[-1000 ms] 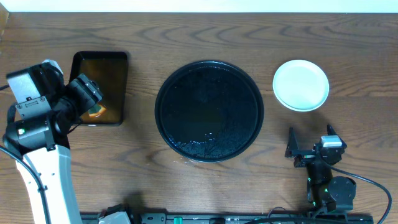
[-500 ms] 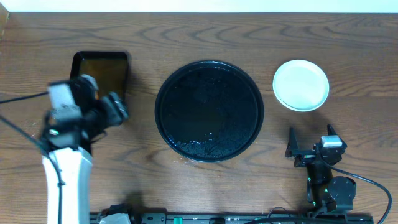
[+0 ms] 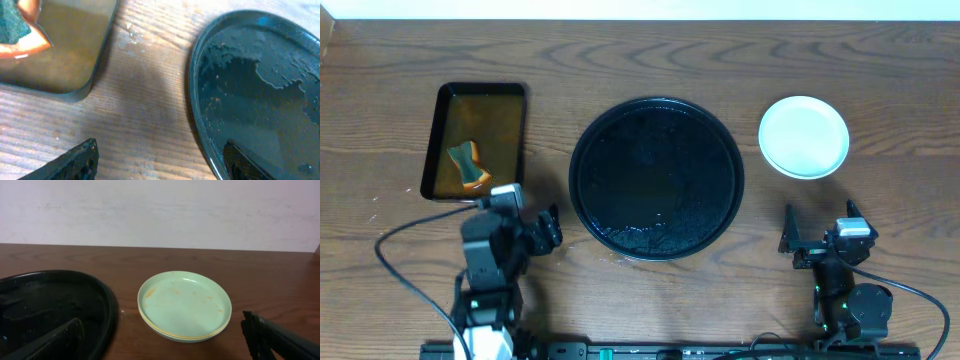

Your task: Clean dirty plates on tray and stack at the side

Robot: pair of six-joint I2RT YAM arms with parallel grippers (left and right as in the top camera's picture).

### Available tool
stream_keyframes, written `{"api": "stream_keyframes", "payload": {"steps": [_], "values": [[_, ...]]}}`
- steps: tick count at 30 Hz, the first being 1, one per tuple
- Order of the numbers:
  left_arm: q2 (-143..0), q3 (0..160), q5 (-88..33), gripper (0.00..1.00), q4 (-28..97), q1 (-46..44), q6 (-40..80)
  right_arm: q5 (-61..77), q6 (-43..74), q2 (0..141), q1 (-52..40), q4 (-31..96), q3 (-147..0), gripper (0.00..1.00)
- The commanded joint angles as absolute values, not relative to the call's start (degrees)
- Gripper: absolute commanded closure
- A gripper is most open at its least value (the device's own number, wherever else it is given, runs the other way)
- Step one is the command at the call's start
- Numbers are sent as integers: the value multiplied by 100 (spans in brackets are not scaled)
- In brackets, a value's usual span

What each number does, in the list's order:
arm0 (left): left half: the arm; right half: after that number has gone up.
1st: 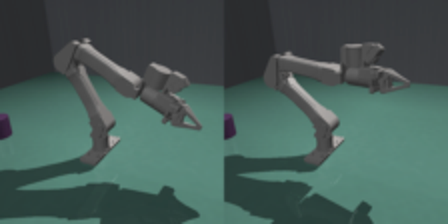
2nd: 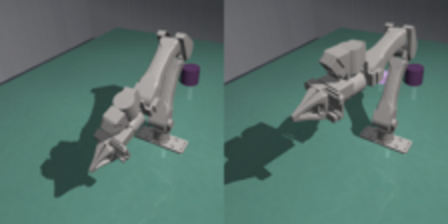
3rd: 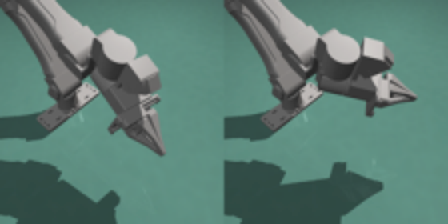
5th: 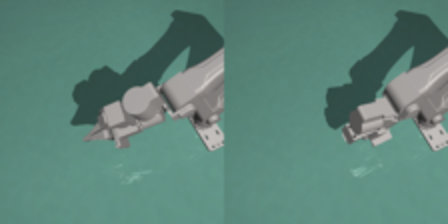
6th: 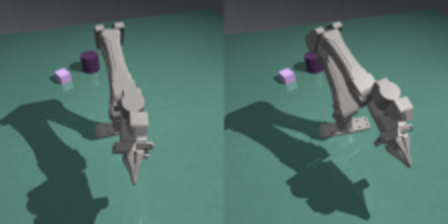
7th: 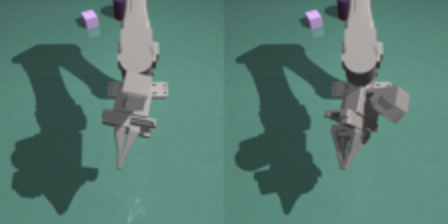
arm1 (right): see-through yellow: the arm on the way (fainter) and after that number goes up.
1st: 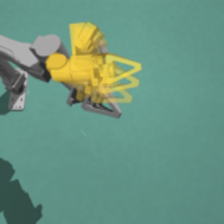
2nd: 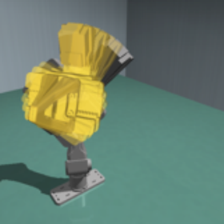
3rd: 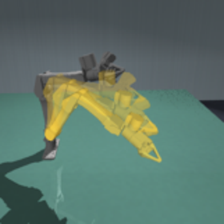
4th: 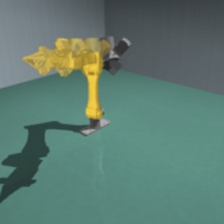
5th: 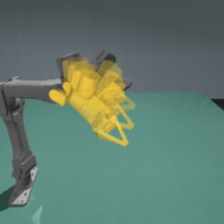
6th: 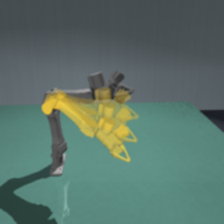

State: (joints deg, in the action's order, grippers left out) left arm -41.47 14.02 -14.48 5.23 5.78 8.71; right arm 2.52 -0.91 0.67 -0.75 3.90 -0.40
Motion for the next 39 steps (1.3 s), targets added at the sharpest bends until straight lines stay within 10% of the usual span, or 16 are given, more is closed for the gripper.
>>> {"api": "stream_keyframes", "payload": {"steps": [1, 39], "values": [[-3614, 1024, -1437, 20, 311, 565, 773, 196, -180, 27, -40, 414, -32, 1], [-226, 23, -228, 20, 423, -137, 720, 196, -180, 27, -40, 414, -32, 1]]}}
